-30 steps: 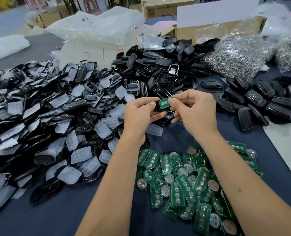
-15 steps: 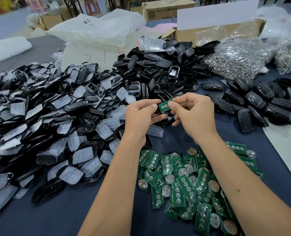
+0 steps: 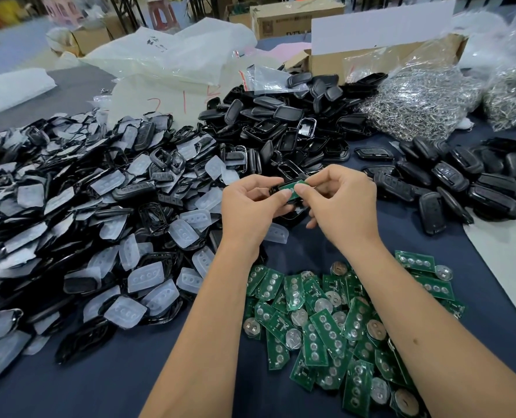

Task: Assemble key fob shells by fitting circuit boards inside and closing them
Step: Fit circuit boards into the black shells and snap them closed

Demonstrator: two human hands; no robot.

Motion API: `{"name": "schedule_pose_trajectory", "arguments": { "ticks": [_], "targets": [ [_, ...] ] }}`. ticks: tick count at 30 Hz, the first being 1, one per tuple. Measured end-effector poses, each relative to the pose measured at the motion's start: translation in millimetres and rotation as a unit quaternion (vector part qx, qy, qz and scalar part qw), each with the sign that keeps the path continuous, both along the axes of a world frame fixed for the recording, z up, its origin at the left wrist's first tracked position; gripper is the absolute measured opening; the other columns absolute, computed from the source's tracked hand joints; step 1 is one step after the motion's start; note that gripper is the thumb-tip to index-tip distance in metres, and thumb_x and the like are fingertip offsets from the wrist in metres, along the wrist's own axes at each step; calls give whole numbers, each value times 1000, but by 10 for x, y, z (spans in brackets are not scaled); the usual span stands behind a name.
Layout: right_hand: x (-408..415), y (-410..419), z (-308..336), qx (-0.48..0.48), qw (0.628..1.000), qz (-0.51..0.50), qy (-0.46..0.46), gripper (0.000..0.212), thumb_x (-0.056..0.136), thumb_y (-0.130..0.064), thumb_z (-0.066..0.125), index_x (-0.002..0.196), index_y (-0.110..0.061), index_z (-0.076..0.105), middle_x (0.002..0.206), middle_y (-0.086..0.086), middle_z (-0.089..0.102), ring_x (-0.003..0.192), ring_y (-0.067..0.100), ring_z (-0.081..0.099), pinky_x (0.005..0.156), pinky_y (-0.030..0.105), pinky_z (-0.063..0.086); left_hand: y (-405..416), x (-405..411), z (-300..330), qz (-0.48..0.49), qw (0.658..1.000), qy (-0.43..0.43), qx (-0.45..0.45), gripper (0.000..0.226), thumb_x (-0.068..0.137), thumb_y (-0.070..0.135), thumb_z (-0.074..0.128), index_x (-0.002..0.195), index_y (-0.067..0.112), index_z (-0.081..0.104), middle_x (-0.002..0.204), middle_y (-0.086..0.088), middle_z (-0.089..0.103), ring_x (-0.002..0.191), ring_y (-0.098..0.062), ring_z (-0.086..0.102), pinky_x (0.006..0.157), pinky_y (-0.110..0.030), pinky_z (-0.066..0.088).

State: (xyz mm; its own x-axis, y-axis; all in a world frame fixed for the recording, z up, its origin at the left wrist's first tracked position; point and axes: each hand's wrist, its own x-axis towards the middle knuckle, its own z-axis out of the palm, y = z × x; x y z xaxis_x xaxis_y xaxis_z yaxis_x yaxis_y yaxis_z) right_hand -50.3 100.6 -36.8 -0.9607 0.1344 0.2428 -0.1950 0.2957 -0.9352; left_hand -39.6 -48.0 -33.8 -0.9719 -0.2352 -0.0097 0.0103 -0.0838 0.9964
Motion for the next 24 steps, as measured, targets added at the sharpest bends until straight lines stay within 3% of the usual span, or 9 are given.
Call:
{"name": "schedule_pose_trajectory", "arguments": {
  "ticks": [3,5,7,10,15,19,24],
  "targets": [
    [3,9,13,28,999,-23,13,32,83,-27,88,89,-11,61,61,4,69,38,16,61,42,24,47,-20,6,23,3,1000,3,0,19,84,-6,79,88,13,77,75,-17,71,68,-27,76,70,-30,63],
    [-10,34,16,38,999,-34,18,35,81,-32,90,90,-14,61,60,2,68,42,15,60,50,27,49,-39,0,40,12,1000,6,2,19,84,-7,78,89,12,77,69,-12,70,65,-26,75,71,-32,64],
    [-37,62,6,23,999,-34,16,31,84,-34,87,89,-16,63,63,1,69,46,14,60,52,32,52,-81,-10,57,29,1000,7,9,18,85,-8,76,91,8,76,63,-5,65,61,-23,73,69,-31,64],
    [-82,96,-24,-43,999,-4,-3,22,92,-37,79,91,-18,68,71,4,72,50,16,61,46,35,52,-134,-15,84,36,999,7,23,17,85,-11,74,94,4,75,72,-15,63,61,-21,72,66,-27,61],
    [-96,33,-92,-89,988,122,-14,10,94,-17,77,104,-15,76,76,6,75,63,21,73,46,31,54,-103,24,95,-31,999,16,22,21,88,-11,71,91,9,76,85,-17,76,73,-24,73,69,-28,61],
    [-95,38,-84,-126,984,128,-4,9,91,-6,77,98,-11,77,72,9,75,58,24,71,55,30,57,-80,31,85,-41,998,32,20,21,88,-4,75,95,15,77,93,-28,74,73,-24,71,72,-30,61],
    [-84,53,-58,-124,985,117,12,6,90,-8,79,94,-12,77,69,8,73,57,26,71,55,32,58,-24,20,35,-10,999,31,3,21,86,2,81,95,8,62,75,-5,75,62,-17,70,65,-24,57]
  ]
}}
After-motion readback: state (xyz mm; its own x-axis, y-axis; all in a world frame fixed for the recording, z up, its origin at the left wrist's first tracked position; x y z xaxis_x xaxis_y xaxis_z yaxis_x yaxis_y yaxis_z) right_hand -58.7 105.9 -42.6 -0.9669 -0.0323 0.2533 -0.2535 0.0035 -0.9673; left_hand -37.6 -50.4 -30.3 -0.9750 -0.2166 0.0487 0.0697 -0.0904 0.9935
